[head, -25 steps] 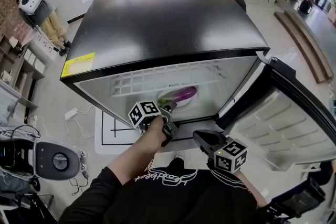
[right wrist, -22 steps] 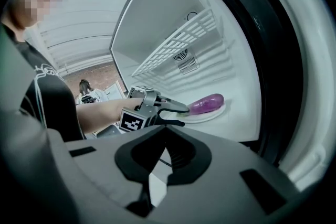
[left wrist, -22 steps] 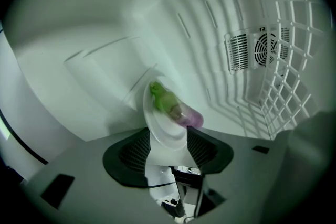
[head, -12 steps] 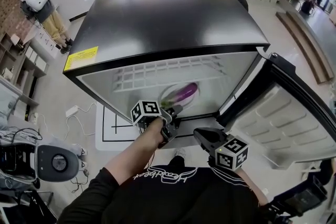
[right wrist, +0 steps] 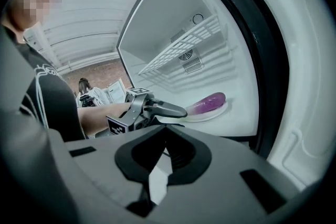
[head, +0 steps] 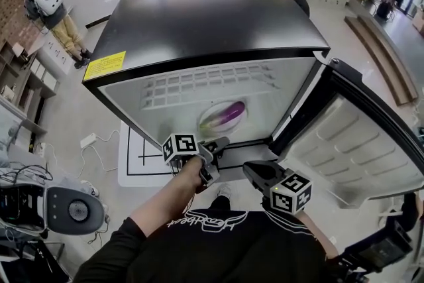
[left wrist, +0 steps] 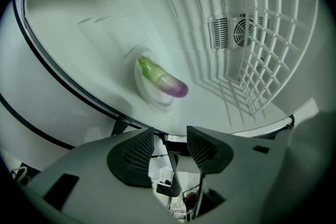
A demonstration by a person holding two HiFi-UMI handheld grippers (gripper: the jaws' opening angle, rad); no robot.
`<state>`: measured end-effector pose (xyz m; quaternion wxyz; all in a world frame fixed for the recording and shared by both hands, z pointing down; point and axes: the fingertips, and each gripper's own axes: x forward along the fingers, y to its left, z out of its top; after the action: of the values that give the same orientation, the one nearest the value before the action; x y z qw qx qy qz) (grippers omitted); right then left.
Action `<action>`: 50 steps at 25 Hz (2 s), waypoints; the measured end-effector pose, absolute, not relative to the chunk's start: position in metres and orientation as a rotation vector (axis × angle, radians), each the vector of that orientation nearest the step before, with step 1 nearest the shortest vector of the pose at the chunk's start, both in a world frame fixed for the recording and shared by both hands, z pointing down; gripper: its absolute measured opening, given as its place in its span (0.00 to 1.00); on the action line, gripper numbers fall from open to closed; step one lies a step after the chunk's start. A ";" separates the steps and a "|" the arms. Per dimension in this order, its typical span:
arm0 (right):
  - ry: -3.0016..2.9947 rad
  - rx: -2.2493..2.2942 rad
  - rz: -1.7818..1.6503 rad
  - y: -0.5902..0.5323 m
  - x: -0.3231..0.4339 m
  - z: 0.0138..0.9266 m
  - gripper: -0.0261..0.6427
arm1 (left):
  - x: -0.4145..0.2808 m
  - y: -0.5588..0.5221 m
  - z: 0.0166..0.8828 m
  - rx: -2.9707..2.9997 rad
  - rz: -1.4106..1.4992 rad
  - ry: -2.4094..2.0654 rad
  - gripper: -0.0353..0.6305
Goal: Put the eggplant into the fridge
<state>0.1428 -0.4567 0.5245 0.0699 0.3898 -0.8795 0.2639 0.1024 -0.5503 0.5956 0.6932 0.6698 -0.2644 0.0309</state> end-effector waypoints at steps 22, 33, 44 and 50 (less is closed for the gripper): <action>-2.670 1.203 0.571 -0.379 0.160 0.482 0.05 | 0.119 -0.417 0.479 2.246 0.039 -0.372 0.07; -2.711 1.073 0.478 -0.341 0.142 0.464 0.05 | 0.106 -0.350 0.452 2.653 0.181 -0.435 0.07; -2.770 1.068 0.492 -0.333 0.127 0.458 0.05 | 0.091 -0.325 0.440 2.746 0.148 -0.396 0.07; -2.757 1.085 0.523 -0.326 0.110 0.463 0.05 | 0.064 -0.322 0.440 2.747 0.153 -0.412 0.07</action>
<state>0.1098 -0.3265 0.4629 0.0664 0.3599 -0.9143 0.1733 0.0641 -0.3219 0.4397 0.1787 0.9715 -0.1458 0.0542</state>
